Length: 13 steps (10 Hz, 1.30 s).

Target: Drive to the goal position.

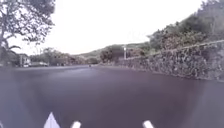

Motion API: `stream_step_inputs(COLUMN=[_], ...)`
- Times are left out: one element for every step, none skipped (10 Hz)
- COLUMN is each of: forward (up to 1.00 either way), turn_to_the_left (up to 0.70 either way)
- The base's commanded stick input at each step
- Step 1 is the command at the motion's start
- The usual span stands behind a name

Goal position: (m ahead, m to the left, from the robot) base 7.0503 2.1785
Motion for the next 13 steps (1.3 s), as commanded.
stream_step_inputs(forward=[0.70,0.70,0.70,0.70,0.70,0.70,0.70,0.70,0.70,0.70,0.70,0.70,0.70], turn_to_the_left=[0.00,0.00,0.00,0.00,0.00,0.00,0.00,0.00,0.00,0.00,0.00,0.00,0.00])
